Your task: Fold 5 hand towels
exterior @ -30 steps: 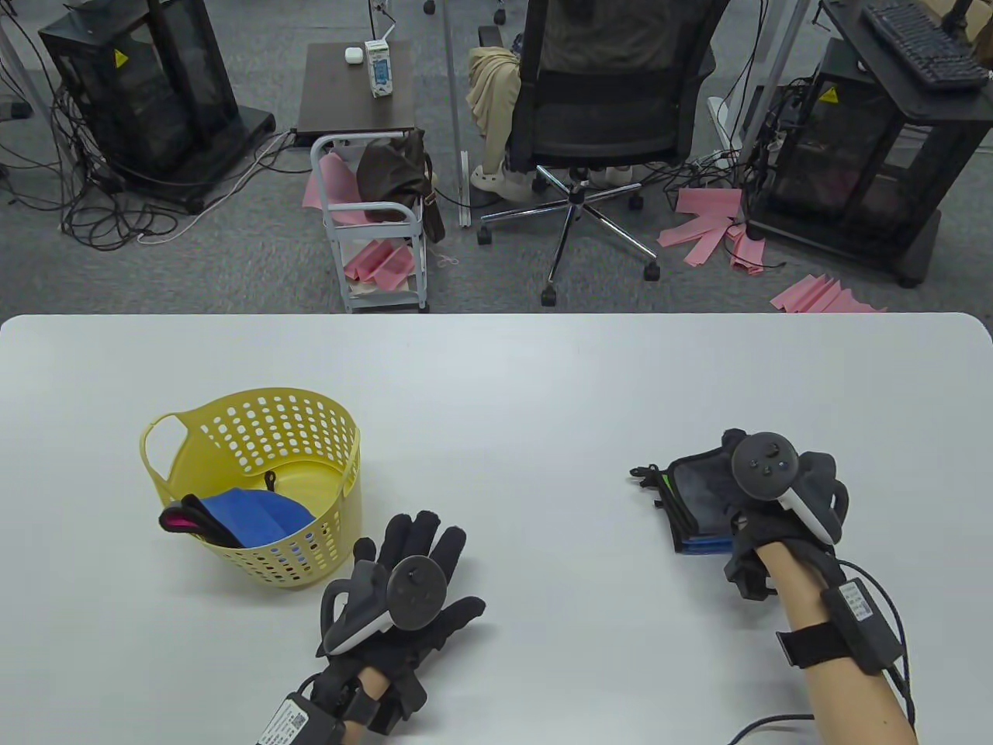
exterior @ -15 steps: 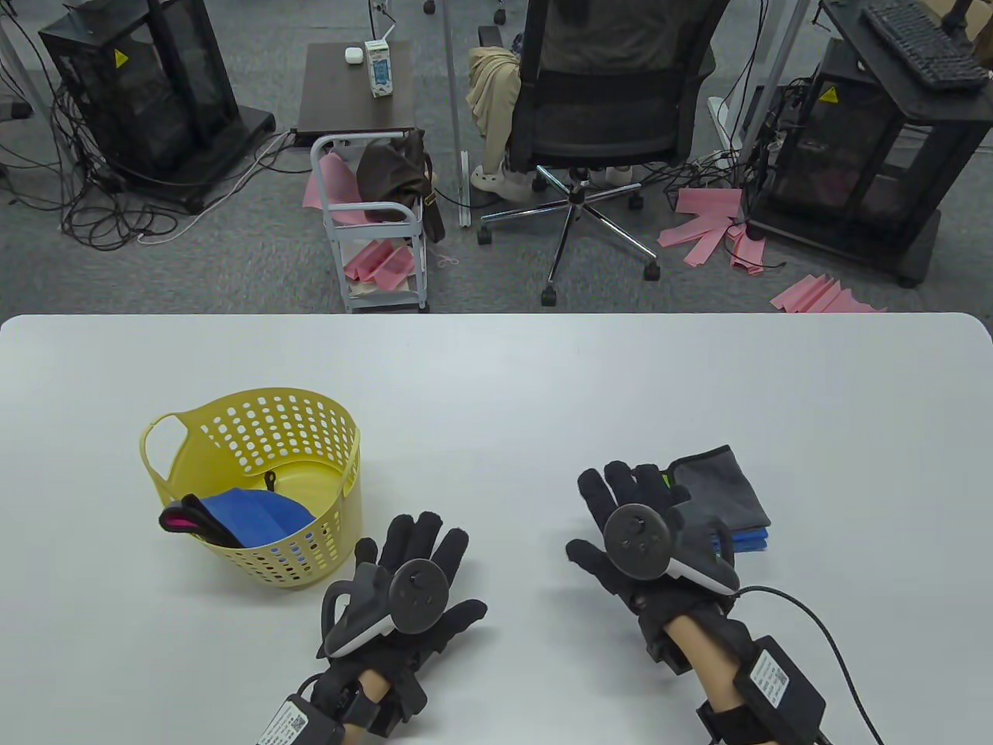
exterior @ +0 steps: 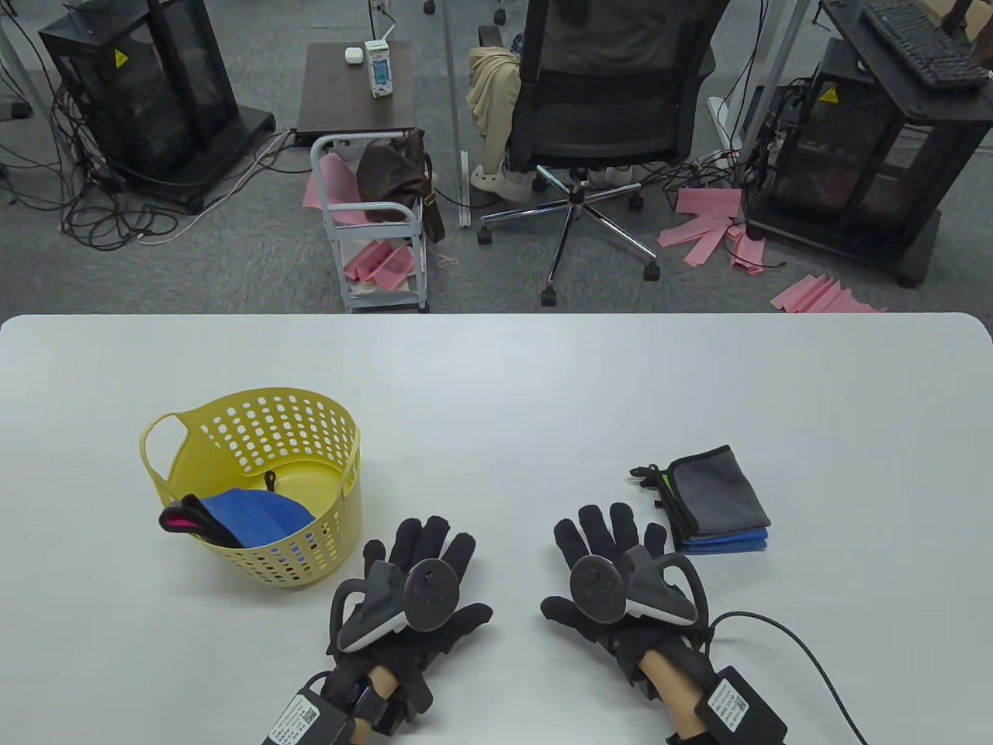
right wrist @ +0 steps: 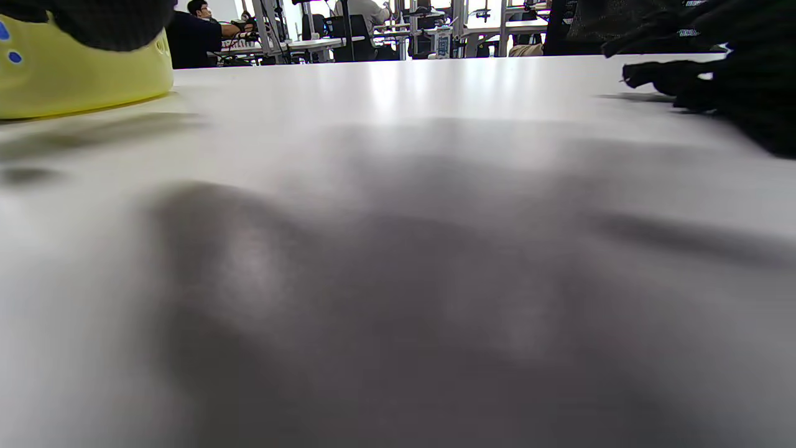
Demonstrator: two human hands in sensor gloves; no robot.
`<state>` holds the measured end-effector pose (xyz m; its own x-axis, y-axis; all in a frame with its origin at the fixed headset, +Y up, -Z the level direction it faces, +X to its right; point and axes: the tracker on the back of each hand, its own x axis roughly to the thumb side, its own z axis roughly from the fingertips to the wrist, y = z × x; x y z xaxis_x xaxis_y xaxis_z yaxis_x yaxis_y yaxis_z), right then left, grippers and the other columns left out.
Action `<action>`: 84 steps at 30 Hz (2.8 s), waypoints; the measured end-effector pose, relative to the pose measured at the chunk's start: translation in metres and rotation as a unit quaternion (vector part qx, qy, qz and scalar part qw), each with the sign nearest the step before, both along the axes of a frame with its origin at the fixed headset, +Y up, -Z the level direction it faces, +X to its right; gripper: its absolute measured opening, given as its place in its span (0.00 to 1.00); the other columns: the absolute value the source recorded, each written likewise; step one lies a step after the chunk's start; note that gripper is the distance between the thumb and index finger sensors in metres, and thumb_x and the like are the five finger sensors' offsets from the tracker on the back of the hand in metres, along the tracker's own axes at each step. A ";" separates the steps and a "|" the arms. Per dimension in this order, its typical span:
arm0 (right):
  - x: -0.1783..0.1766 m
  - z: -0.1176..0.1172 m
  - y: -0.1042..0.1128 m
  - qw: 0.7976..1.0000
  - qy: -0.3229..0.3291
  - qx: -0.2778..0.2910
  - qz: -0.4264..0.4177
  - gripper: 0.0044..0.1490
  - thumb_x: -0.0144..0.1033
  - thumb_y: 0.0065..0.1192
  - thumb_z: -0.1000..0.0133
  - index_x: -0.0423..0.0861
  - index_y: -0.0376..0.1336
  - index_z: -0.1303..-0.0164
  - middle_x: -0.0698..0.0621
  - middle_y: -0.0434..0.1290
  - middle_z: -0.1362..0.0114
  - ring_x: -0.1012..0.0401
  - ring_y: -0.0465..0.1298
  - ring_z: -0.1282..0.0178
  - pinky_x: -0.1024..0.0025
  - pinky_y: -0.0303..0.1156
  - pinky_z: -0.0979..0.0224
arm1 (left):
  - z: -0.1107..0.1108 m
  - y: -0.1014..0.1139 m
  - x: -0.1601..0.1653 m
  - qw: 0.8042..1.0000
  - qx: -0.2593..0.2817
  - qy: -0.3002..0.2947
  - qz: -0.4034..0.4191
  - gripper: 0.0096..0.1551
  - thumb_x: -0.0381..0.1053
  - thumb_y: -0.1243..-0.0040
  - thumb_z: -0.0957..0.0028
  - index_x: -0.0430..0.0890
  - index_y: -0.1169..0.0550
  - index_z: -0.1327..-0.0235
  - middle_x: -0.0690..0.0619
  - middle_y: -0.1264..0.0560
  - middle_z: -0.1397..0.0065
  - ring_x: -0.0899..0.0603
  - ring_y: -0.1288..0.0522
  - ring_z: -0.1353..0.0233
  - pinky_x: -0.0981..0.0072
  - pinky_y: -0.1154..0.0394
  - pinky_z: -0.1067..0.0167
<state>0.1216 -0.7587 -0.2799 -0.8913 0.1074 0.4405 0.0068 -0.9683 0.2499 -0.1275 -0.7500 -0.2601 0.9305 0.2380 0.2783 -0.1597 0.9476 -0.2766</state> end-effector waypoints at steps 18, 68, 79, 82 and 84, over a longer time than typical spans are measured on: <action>0.003 0.001 0.000 1.000 -0.003 -0.009 0.001 0.57 0.70 0.44 0.36 0.44 0.31 0.14 0.31 0.33 0.11 0.27 0.34 0.20 0.15 0.38 0.32 | 0.019 0.083 0.016 0.998 0.008 -0.042 0.041 0.54 0.76 0.54 0.47 0.56 0.50 0.10 0.41 0.57 0.07 0.27 0.57 0.11 0.17 0.59 0.27; 0.012 0.001 0.004 1.000 -0.016 -0.015 -0.015 0.57 0.69 0.44 0.36 0.44 0.31 0.14 0.32 0.33 0.11 0.28 0.34 0.19 0.15 0.37 0.32 | -0.065 0.168 -0.166 0.923 -0.018 0.296 -0.245 0.26 0.44 0.30 0.47 0.61 0.21 0.35 0.55 0.17 0.34 0.39 0.28 0.23 0.29 0.47 0.23; 0.013 0.000 0.005 1.000 -0.019 -0.016 -0.015 0.56 0.68 0.45 0.36 0.43 0.31 0.14 0.31 0.33 0.11 0.28 0.35 0.19 0.16 0.37 0.32 | -0.034 0.193 -0.149 0.943 0.144 0.289 -0.082 0.23 0.45 0.34 0.45 0.60 0.20 0.36 0.54 0.16 0.35 0.38 0.24 0.27 0.28 0.44 0.25; 0.012 0.000 0.005 1.000 -0.018 -0.016 -0.015 0.56 0.68 0.45 0.36 0.43 0.31 0.14 0.31 0.34 0.11 0.28 0.35 0.19 0.16 0.37 0.32 | -0.024 0.199 -0.139 0.943 0.175 0.279 -0.051 0.23 0.45 0.35 0.45 0.59 0.20 0.36 0.53 0.16 0.35 0.38 0.23 0.28 0.28 0.43 0.25; 0.012 0.000 0.005 1.000 -0.019 -0.016 -0.015 0.56 0.68 0.45 0.36 0.43 0.31 0.14 0.31 0.34 0.11 0.28 0.35 0.19 0.16 0.37 0.32 | -0.019 0.203 -0.134 0.943 0.190 0.272 -0.036 0.23 0.45 0.35 0.44 0.59 0.20 0.36 0.53 0.17 0.35 0.38 0.22 0.28 0.28 0.43 0.26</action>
